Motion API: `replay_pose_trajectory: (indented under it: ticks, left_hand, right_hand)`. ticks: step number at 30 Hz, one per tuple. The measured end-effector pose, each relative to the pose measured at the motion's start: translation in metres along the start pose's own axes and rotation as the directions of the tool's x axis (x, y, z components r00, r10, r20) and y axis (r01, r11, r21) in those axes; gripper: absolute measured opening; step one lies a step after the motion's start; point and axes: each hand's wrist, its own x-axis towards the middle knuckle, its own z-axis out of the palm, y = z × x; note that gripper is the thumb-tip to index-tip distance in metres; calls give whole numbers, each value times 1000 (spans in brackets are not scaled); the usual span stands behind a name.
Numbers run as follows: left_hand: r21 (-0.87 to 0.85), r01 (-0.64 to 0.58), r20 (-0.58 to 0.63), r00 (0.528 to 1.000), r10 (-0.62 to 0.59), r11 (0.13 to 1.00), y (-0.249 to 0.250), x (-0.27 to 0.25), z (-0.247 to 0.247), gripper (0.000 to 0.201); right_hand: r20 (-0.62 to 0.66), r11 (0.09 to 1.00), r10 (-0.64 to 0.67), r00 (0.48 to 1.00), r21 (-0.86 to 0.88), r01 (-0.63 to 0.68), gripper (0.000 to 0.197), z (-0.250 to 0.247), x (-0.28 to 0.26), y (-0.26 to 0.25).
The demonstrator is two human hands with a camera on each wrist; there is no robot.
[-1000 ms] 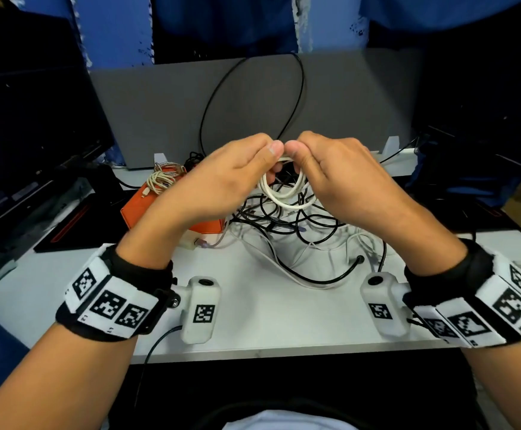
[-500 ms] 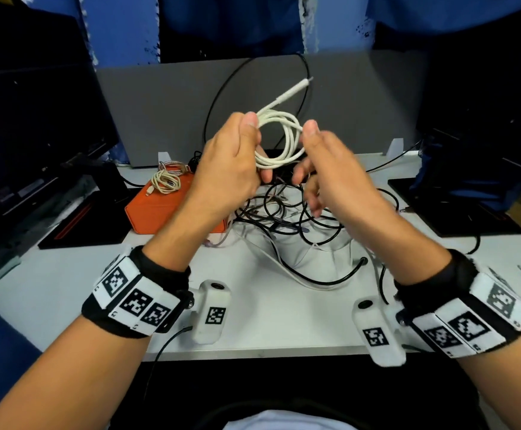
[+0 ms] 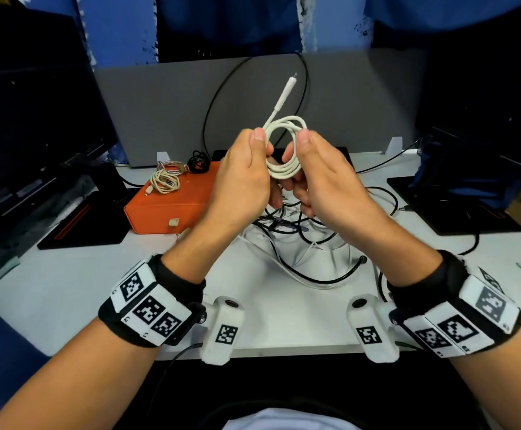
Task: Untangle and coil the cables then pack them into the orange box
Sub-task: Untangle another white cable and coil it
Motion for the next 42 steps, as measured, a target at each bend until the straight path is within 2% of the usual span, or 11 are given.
replay_pose_trajectory:
  ticks: [6, 10, 13, 16, 18, 21, 25, 30, 35, 39, 42]
  left_hand:
    - [-62, 236, 292, 933, -208, 970, 5, 1, -9, 37]
    - [-58, 282, 155, 950, -270, 958, 4, 14, -20, 24]
    - [-51, 74, 75, 995, -70, 996, 5, 16, -31, 30]
    - [238, -151, 370, 928, 54, 959, 10, 9, -33, 37]
    - [354, -225, 463, 886, 39, 908, 11, 2, -28, 33]
    - [320, -188, 371, 927, 60, 928, 11, -3, -21, 30]
    - [409, -211, 240, 963, 118, 888, 11, -1, -14, 33]
    - [383, -181, 185, 976, 117, 906, 8, 3, -20, 34]
    - [-155, 221, 424, 895, -137, 963, 17, 6, -28, 45]
    - [-178, 202, 605, 794, -54, 963, 13, 10, -48, 28]
    - [-131, 188, 597, 799, -74, 973, 11, 15, -57, 19]
  right_hand:
    - [-65, 871, -89, 994, -489, 46, 38, -16, 11, 1]
    - [34, 752, -34, 999, -658, 48, 41, -34, 14, -2]
    - [184, 689, 38, 982, -717, 108, 42, -41, 13, -5]
    - [271, 657, 46, 961, -734, 175, 40, -45, 10, -11]
    - [284, 680, 13, 959, -706, 200, 39, -46, 10, -15]
    - [185, 787, -78, 980, -592, 175, 39, -40, 11, -8]
    - [-33, 998, -41, 999, -49, 39, 38, -16, 10, 3]
    - [147, 899, 144, 978, 395, -192, 33, -13, 9, -2]
    - [195, 877, 136, 971, 433, -209, 35, -26, 13, -3]
    - [199, 925, 110, 974, 337, -173, 35, -34, 15, -7]
    - [195, 977, 59, 979, 188, -97, 36, -40, 17, -6]
